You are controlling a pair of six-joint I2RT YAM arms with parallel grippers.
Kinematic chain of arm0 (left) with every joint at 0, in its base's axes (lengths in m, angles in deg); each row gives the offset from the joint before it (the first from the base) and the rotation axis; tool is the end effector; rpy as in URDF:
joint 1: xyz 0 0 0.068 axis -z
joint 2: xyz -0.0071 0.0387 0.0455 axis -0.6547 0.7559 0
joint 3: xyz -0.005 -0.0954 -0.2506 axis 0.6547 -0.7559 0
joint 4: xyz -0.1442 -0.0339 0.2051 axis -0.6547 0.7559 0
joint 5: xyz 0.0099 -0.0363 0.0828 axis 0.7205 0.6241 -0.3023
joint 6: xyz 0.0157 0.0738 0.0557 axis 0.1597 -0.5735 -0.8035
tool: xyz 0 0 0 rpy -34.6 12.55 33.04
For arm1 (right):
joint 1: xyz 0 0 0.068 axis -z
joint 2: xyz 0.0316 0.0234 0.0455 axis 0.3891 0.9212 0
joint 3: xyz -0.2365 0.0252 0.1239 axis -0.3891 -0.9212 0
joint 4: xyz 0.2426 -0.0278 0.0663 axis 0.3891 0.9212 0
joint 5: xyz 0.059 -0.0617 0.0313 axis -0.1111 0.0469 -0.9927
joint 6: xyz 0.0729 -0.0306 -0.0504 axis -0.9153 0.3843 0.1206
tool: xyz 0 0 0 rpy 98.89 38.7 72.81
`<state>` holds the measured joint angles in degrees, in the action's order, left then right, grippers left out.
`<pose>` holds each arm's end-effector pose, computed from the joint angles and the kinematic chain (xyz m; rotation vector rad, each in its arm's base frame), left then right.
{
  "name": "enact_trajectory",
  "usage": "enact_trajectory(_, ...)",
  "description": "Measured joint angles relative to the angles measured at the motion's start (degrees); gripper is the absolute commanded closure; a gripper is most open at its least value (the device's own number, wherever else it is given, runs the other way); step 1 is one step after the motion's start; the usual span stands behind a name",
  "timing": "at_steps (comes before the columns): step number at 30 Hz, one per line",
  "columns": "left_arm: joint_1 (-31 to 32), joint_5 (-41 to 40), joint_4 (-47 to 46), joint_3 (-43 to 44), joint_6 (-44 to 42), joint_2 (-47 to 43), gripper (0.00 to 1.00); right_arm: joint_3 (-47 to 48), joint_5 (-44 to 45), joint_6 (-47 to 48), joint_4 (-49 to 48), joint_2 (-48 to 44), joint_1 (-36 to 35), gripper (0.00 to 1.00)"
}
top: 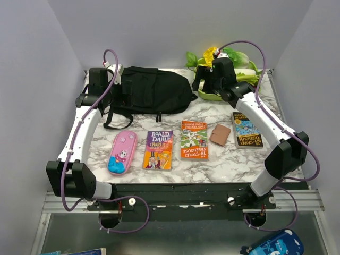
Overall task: Pack the student bag
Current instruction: Move the student bag to the center of the board.
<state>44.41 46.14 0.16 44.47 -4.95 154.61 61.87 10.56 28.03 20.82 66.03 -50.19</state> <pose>0.3315 -0.0403 0.3249 0.1172 2.2285 -0.3377 0.3738 0.1755 0.3379 0.0267 2.1345 0.3260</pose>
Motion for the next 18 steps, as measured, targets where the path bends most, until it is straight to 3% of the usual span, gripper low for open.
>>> enact_trajectory(10,-0.4,-4.0,0.2,2.6,2.1,6.8,0.01,1.3,-3.7,-3.0,-2.3,1.2,1.0,0.0)
enact_trajectory(18,-2.6,-7.6,0.3,7.4,3.1,15.0,0.01,3.6,-2.4,-4.0,-2.2,9.2,1.3,0.02)
